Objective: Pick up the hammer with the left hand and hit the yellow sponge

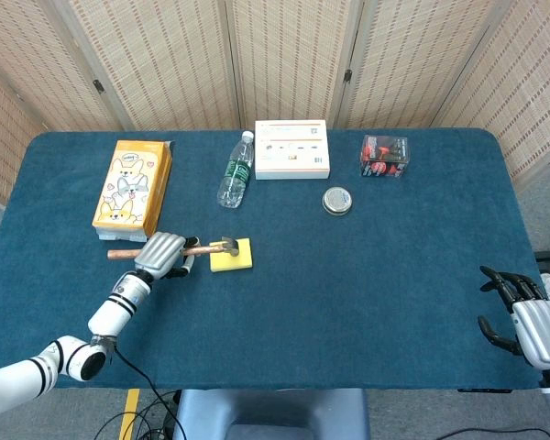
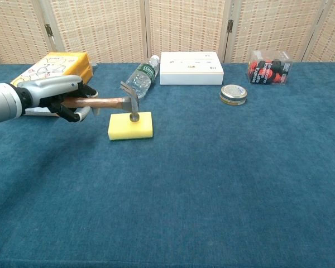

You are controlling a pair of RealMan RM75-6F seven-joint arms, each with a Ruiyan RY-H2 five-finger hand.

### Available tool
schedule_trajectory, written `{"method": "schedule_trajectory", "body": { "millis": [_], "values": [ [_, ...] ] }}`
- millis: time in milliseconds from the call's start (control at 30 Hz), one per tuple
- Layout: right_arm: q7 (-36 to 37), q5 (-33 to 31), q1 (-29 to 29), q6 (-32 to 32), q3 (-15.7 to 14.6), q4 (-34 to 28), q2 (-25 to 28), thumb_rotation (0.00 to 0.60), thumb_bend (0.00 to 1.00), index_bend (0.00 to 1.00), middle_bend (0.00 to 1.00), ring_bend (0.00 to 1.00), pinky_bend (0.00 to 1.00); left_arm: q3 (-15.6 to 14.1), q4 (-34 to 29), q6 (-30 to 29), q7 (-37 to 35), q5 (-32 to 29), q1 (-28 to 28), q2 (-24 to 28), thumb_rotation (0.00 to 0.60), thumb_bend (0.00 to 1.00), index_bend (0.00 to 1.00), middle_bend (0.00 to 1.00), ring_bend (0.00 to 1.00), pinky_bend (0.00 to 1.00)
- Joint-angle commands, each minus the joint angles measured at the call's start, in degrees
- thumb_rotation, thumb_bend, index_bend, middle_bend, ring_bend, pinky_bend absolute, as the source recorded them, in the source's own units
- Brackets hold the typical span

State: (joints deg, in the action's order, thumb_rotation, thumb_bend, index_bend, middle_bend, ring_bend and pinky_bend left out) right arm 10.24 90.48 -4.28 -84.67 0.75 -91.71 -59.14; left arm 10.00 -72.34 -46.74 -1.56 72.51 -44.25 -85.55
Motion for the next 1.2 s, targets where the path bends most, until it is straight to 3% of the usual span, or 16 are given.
{"method": "schedule_trajectory", "body": {
  "millis": [33, 233, 533, 933, 1200],
  "values": [
    [0.12, 0.0, 0.03, 0.01, -0.03, 0.16, -0.11, 0.6, 0.3, 0.13, 0.35, 0.18, 0.18, -0.08, -2.29, -0.82, -0.66, 0.34, 0.72, 2.19, 0.573, 0.7, 0.73, 0.88, 0.73, 0.67],
    [0.5, -0.1, 0.03, 0.18, -0.07, 0.72, -0.46, 0.6, 0.3, 0.13, 0.35, 0.18, 0.18, -1.2, -4.16, -0.71, -1.46, 0.79, 1.37, 3.47, 0.564, 0.7, 0.73, 0.88, 0.73, 0.67],
    [0.73, -0.5, 0.41, -0.12, -0.03, 0.89, -0.32, 0.6, 0.3, 0.13, 0.35, 0.18, 0.18, -1.79, 0.29, 1.9, -0.66, -1.54, 0.35, -1.16, 0.565, 0.7, 0.73, 0.88, 0.73, 0.67],
    [0.6, -0.45, 0.34, 0.03, 0.04, 0.86, -0.52, 0.6, 0.3, 0.13, 0.35, 0.18, 0.18, -0.13, -4.65, -3.12, -4.04, 0.78, 1.91, 3.56, 0.565, 0.7, 0.73, 0.88, 0.73, 0.67],
    [0.11, -0.75, 0.56, 0.06, 0.0, 0.38, -0.29, 0.6, 0.3, 0.13, 0.35, 0.18, 0.18, -1.97, 1.24, -2.08, -2.47, 0.97, 1.32, -2.07, 0.563, 0.7, 0.73, 0.88, 0.74, 0.67]
  ]
}}
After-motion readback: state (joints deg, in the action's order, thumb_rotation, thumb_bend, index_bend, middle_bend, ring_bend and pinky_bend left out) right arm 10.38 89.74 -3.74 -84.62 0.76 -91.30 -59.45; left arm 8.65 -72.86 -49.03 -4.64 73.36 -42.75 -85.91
